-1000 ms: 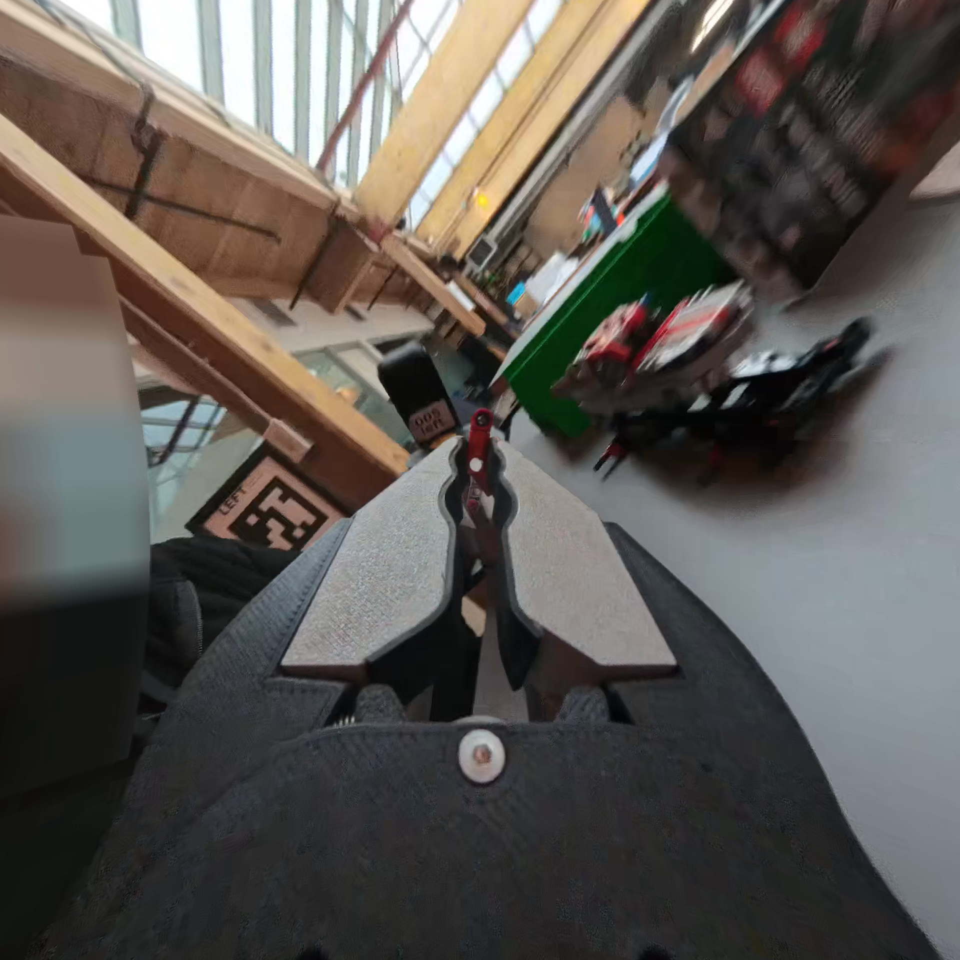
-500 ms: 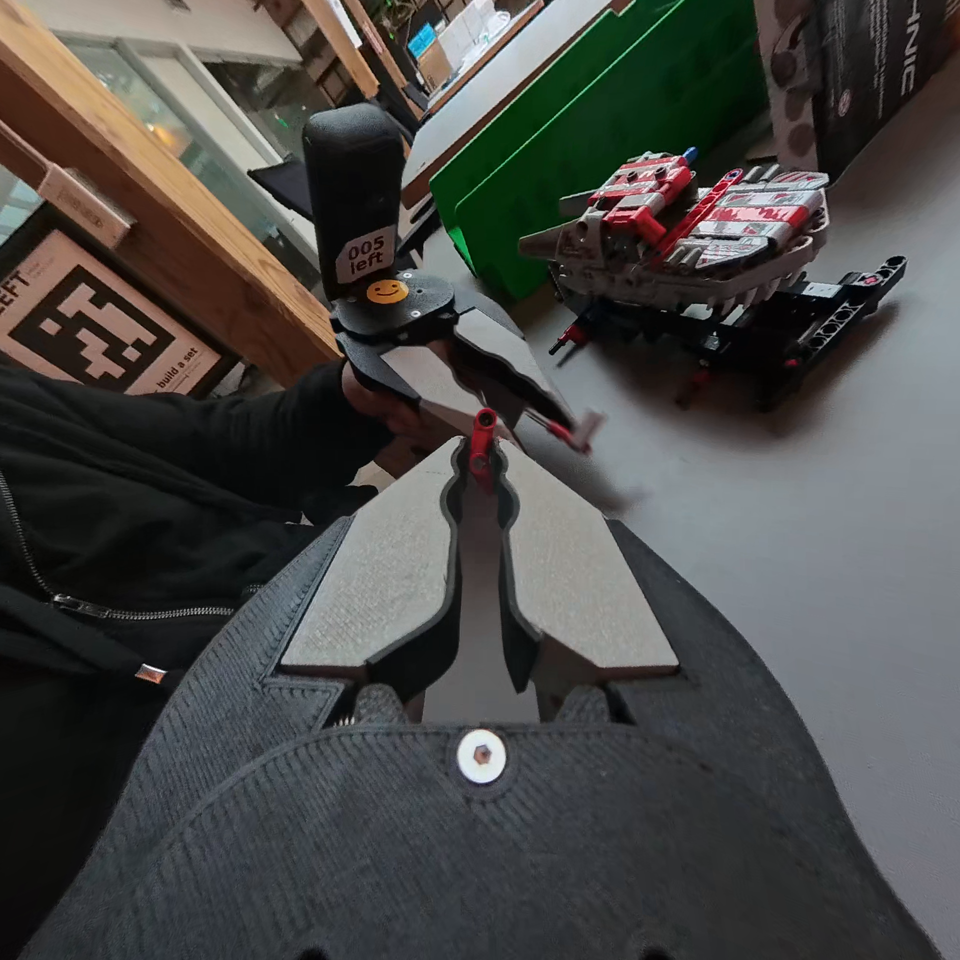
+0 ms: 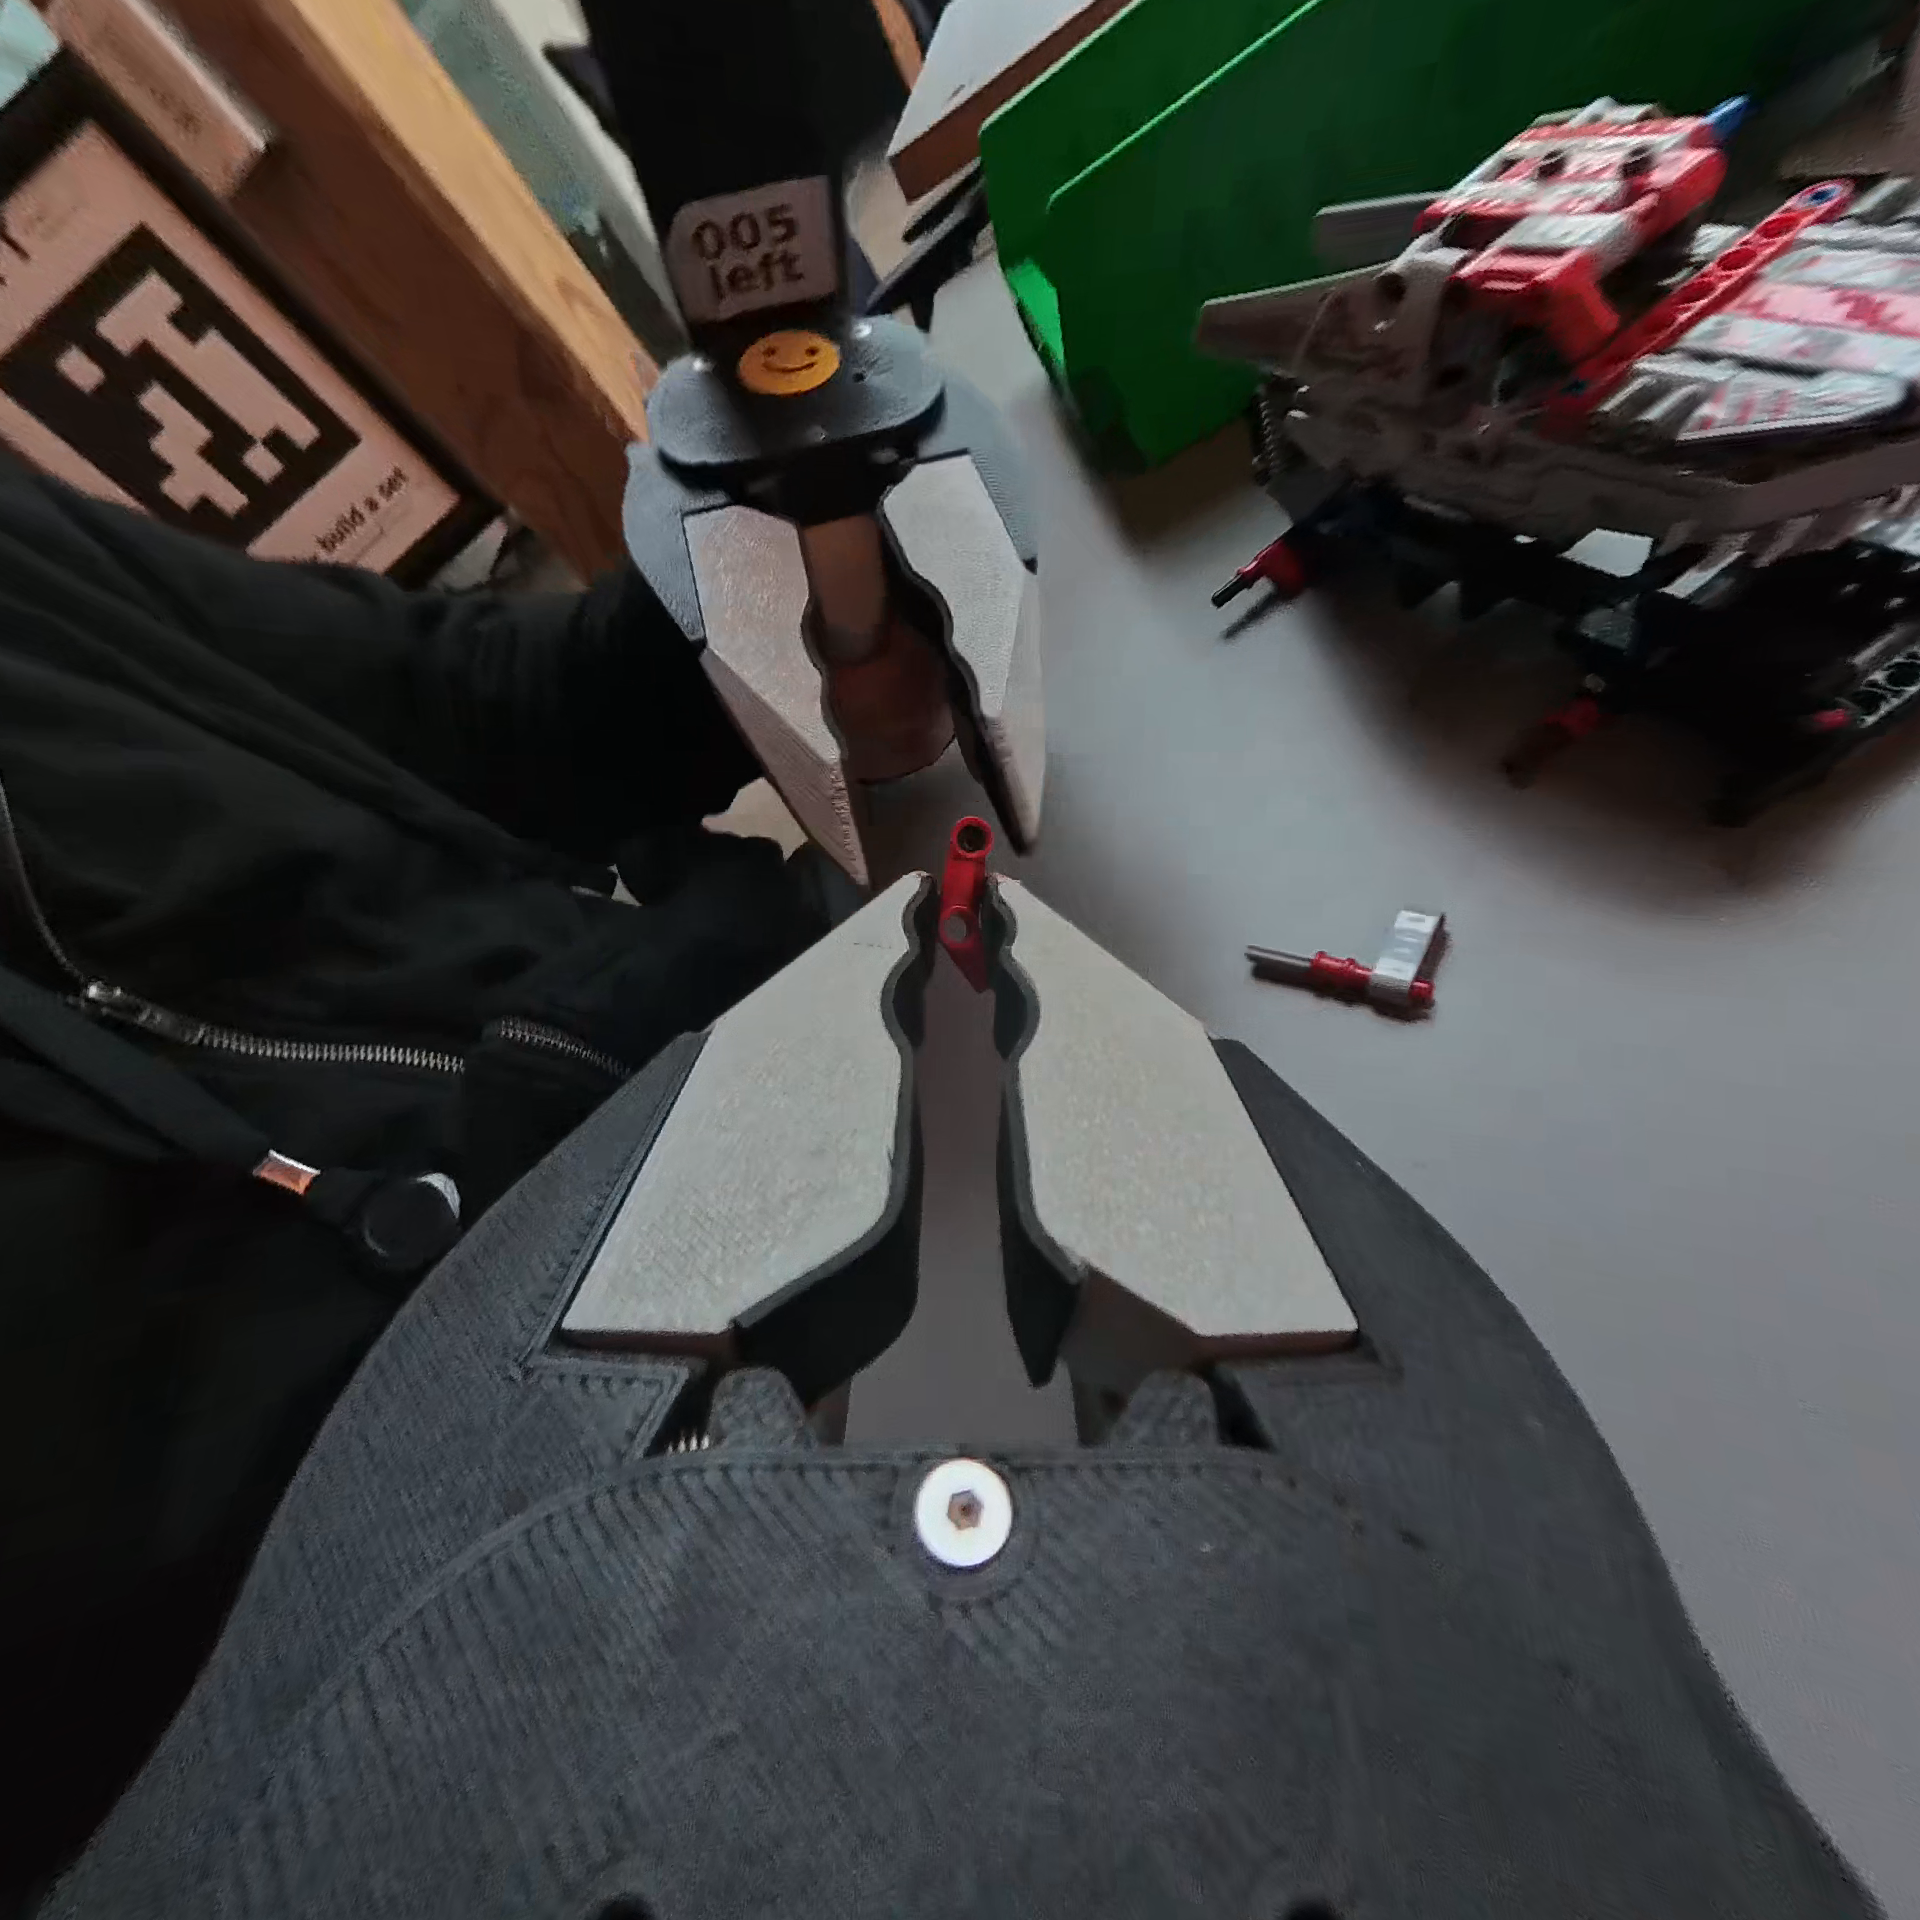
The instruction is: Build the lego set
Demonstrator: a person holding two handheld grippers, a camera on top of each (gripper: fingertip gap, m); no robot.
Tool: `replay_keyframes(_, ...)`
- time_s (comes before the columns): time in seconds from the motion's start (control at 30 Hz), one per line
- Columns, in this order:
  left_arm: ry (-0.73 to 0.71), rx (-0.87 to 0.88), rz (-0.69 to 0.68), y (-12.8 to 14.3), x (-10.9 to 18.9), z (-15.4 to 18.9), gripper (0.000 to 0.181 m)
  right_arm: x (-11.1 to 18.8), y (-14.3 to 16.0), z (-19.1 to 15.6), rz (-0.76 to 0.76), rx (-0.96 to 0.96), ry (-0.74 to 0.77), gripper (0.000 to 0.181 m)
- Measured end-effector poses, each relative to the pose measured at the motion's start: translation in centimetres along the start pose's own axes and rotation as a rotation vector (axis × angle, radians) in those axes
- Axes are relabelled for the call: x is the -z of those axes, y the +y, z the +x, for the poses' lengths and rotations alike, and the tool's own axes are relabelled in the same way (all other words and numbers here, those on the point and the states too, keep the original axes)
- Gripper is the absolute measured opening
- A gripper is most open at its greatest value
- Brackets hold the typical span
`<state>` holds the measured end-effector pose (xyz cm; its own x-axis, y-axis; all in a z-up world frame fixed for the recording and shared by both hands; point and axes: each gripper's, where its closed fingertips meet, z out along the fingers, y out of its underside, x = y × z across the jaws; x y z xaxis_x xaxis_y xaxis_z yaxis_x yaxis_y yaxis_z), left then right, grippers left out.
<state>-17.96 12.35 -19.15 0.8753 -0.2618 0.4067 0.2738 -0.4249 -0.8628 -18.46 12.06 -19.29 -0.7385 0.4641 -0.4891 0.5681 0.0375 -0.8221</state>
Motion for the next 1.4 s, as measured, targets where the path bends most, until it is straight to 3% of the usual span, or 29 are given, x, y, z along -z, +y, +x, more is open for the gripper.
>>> replay_keyframes(0.17,0.032,0.031,0.008,0.3,0.1,-0.1,0.004,-0.5,0.4,-0.4,-0.018,0.008,-0.024,0.004)
replay_keyframes(0.27,0.044,0.037,-0.007,0.6,-0.1,0.0,0.011,-0.7,0.5,-0.9,-0.027,0.035,-0.042,0.004)
replay_keyframes(0.43,0.019,-0.018,-0.027,1.2,-0.3,-0.2,0.003,-0.7,0.6,-0.4,-0.047,0.066,0.017,0.004)
replay_keyframes(0.6,-0.068,0.023,0.086,-0.6,0.5,-1.5,0.003,-0.6,-2.1,0.9,0.171,-0.078,0.035,0.003)
replay_keyframes(0.77,-0.065,0.075,0.098,-0.4,0.8,-2.3,0.003,-0.4,-3.0,1.9,0.337,-0.263,-0.026,0.003)
replay_keyframes(0.83,-0.035,0.081,0.015,1.2,0.4,-1.6,0.002,4.0,-5.7,3.3,0.592,-0.358,-0.062,0.002)
replay_keyframes(0.87,-0.045,0.066,0.032,1.0,0.4,-1.4,0.002,6.0,-6.1,3.8,0.633,-0.359,-0.047,0.002)
replay_keyframes(1.0,-0.218,-0.012,0.005,0.8,0.0,-3.5,0.003,5.3,-5.8,1.8,0.474,-0.202,0.013,0.003)
replay_keyframes(1.13,-0.468,-0.15,-0.225,3.3,0.3,-6.8,0.003,3.0,-4.5,1.9,0.339,-0.164,0.055,0.003)
replay_keyframes(1.2,-0.479,-0.176,-0.232,3.4,0.2,-6.8,0.02,2.3,-3.6,2.4,0.301,-0.17,0.075,0.004)
replay_keyframes(1.4,-0.462,-0.223,-0.266,3.9,0.4,-6.4,0.033,0.1,-0.7,3.3,0.132,-0.207,0.119,0.004)
